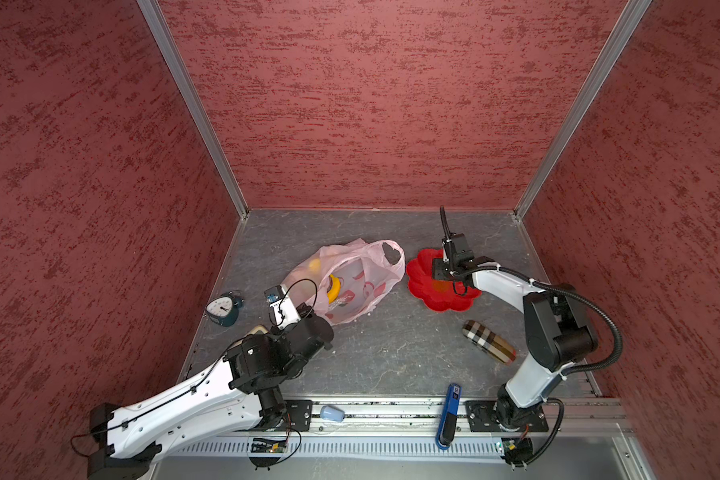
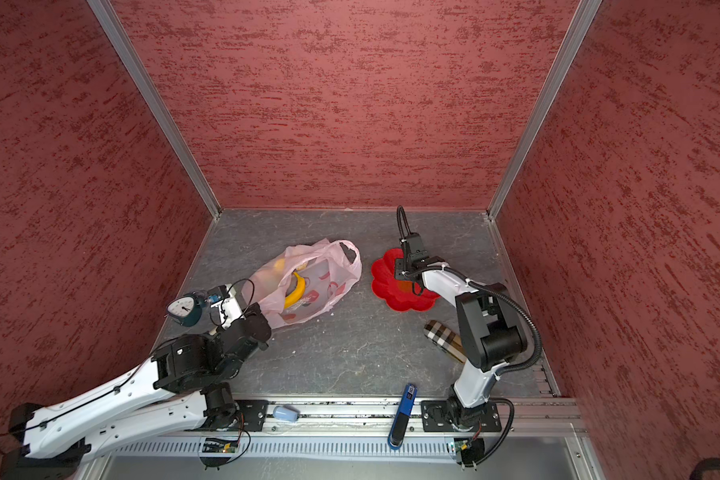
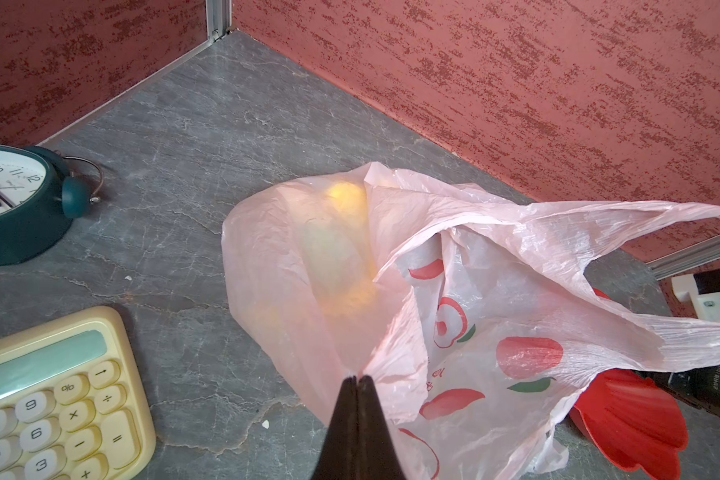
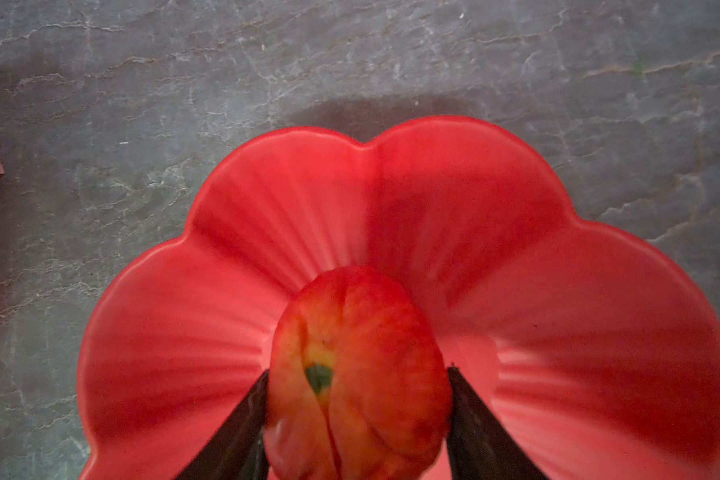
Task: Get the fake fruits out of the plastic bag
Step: 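Lower the red apple onto the red flower plate with the right gripper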
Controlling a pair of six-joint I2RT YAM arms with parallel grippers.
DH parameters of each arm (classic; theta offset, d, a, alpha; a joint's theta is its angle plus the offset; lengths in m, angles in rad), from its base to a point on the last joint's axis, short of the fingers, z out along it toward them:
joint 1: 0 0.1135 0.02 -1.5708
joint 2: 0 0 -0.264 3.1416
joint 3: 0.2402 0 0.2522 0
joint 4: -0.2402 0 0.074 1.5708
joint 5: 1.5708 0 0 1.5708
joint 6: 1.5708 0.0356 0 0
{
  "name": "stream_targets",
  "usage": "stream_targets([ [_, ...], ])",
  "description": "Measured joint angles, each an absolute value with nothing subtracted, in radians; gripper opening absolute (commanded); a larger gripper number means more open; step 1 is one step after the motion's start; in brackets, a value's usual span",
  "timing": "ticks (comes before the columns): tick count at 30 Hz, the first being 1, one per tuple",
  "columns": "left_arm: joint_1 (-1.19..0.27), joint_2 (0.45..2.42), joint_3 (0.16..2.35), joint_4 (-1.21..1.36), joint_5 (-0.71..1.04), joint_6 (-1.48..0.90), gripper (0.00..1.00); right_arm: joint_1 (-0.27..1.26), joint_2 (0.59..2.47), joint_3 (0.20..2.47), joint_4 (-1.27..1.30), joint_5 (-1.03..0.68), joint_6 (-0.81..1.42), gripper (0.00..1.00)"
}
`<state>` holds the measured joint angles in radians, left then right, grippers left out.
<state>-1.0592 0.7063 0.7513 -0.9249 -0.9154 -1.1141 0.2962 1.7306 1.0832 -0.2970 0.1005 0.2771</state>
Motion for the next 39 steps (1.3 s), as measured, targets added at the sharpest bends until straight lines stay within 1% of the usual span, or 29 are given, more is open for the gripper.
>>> stream_targets([
  [5,-1.059,0.706,0.751,-0.927,-0.916,-1.114,0.04,0.295,1.750,1.083,-0.294,0.101,0.278,0.43],
  [12,-1.057,0.703,0.751,-0.927,-0.916,-1.114,0.04,0.294,1.766,1.083,-0.275,0.101,0.281,0.47],
  [24,-1.054,0.699,0.751,-0.928,-0.916,-1.114,0.04,0.293,1.767,1.083,-0.273,0.102,0.288,0.60],
  [33,-1.053,0.690,0.751,-0.928,-0.916,-1.114,0.04,0.293,1.767,1.083,-0.274,0.104,0.298,0.67],
  [39,-1.053,0.675,0.751,-0.928,-0.916,-1.114,0.04,0.292,1.767,1.082,-0.282,0.111,0.301,0.70],
])
